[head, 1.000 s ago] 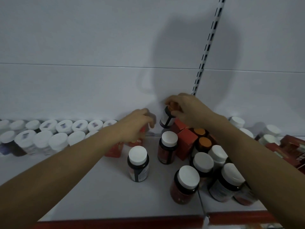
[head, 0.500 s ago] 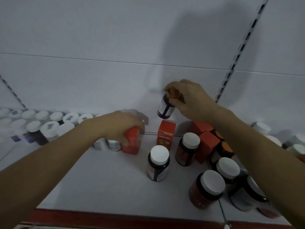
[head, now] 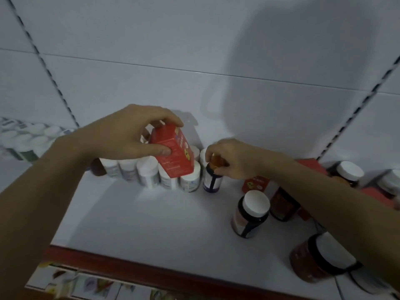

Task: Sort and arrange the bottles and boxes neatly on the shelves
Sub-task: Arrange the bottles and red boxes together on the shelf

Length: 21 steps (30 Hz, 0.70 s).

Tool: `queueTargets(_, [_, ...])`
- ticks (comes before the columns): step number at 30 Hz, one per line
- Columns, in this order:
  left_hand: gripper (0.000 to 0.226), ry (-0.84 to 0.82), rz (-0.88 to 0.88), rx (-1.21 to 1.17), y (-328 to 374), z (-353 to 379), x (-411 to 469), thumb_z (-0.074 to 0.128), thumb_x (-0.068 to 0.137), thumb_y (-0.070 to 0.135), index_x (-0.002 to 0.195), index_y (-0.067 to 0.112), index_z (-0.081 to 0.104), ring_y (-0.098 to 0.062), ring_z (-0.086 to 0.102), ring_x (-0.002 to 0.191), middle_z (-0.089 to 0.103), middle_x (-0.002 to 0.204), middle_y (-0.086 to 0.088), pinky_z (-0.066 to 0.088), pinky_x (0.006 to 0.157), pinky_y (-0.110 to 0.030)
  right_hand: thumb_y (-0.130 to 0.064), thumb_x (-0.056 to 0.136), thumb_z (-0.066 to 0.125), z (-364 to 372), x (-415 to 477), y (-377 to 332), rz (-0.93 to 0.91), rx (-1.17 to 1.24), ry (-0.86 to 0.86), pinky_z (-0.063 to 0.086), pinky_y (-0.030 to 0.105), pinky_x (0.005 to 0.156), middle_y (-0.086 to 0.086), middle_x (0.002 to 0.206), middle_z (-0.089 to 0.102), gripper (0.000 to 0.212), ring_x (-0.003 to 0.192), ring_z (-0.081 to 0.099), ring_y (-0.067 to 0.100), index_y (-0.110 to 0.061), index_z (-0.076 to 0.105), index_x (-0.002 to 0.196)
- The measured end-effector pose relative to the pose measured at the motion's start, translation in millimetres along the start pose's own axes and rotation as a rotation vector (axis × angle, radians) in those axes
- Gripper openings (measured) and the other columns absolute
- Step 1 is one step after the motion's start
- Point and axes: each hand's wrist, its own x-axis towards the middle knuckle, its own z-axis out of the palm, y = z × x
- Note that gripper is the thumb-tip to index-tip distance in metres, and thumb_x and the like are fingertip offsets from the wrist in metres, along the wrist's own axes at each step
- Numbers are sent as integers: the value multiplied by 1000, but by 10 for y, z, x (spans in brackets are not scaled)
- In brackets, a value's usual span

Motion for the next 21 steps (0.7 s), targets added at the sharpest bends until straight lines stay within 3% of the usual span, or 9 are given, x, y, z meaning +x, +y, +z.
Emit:
queueTargets(6, [51,198,-50,-53,-187,66,-42,70,84,45,132,33,58,-4,59,112,62,125,17,57,83,-28,-28,81,79,121,97,-80,7,42,48,49,37,88,-2,98,64,32,90,57,16,-23,65,110])
queueTargets(8, [50,259,-55,-92,-202,92,31,73,85,40,132,31,59,-7,59,113,62,127,14,56,86,-31,-29,77,83,94,36,-45,45,107,66,52,32,84,-5,104,65,41,87,62,12,-30,60,111])
queueTargets(10, [49,283,-38,-130,-173,110,142,76,86,35,131,31,59,-7,59,113,62,128,14,54,88,-29,-35,76,85,25,-69,41,127,199,74,54,22,76,-13,109,64,50,81,67,4,-41,53,114])
queueTargets(13, [48,257,13,-177,-48,162,380,78,87,33,130,35,59,0,57,113,62,127,16,49,88,-18,-43,82,79,-67,-291,267,244,165,154,49,14,69,-13,112,58,44,82,67,4,-36,56,118])
queueTargets(15, [47,222,61,-169,71,262,581,77,88,35,131,34,59,1,56,112,62,126,15,46,87,-11,-45,85,75,-79,-452,416,309,22,176,44,16,74,-10,110,55,40,92,62,10,-29,59,117])
queueTargets(18, [47,154,136,-177,254,521,893,78,88,32,131,28,59,-1,57,106,63,125,10,44,87,-6,-49,83,75,-4,-630,489,417,-82,64,45,30,82,-4,111,55,51,98,54,16,-25,55,123])
queueTargets(21, [50,51,163,-124,354,824,1141,78,87,33,131,26,58,-12,57,108,61,124,3,47,91,-16,-42,83,76,95,-735,495,450,-73,39,43,31,75,2,111,61,58,92,56,20,-27,45,129])
